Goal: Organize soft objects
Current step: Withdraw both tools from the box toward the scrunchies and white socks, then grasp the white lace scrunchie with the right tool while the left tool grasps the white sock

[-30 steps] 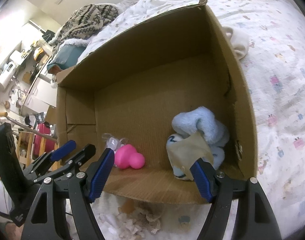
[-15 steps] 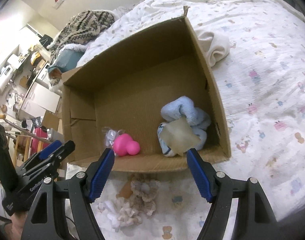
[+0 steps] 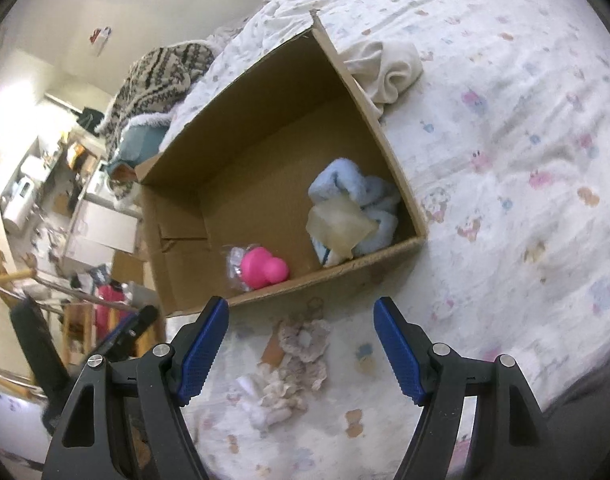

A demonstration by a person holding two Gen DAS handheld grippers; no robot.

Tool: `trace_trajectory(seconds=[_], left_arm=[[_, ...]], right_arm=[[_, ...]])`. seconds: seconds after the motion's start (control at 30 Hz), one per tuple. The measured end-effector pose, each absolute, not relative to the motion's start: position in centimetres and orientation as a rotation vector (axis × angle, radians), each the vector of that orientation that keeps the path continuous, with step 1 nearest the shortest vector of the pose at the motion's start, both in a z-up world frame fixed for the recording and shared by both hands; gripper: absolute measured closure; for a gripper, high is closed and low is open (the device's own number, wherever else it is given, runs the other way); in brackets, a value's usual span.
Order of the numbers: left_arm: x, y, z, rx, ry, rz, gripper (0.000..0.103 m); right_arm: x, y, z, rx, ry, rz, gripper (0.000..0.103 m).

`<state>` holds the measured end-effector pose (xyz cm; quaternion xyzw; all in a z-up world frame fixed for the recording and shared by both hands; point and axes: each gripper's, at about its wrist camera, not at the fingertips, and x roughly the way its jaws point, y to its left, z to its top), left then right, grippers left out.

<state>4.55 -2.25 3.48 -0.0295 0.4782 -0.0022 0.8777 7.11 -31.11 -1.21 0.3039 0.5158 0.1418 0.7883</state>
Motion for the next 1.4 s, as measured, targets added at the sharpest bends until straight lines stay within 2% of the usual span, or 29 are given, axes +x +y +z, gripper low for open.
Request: trace_trajectory(seconds=[0.27,0.5,0.73,0.83,0.93,1.03,1.23,1.4], left_arm=[[2.3,-1.5,3.4,-0.126,1.014,-0.003,0.043],[1.7,-1.0,2.4,-0.158,1.065,0.023,0.043],[1.5,-1.1,1.1,-0.175,1.123,0.027,0.043],[1.6,-1.1,0.9,-0.184,1.131,0.029,0.043],[1.7,-1.0,0.7,-0.197,1.140,0.029,0.043],[1.8,-1.0,0.5,-0.202,1.148,0.032,0.043],[1.9,-1.1,0.2,-0.202,1.160,0.028,0.043],[1.8,-1.4,-0.1,-0.208,1.178,0.016,0.043]], right_arm=[[5.9,-31.5,-2.3,0.838,1.131,0.385,0.024],[5.6,-30.2,-2.8,0.756,1.175,0.357,0.024],[5.9,-25.8,-5.4,0.634,1.334,0.402,0.025],[5.9,-23.5,-6.4,0.606,1.398,0.448,0.038],[6.1,-21.4,-7.7,0.581,1.463,0.439,0.043],[6.7,-20.0,-9.2,0.541,1.511,0.389,0.054],[7.3,-19.0,-9.4,0.477,1.493,0.376,0.083],[6.8,-20.3,-7.5,0.488,1.432,0.411,0.085]])
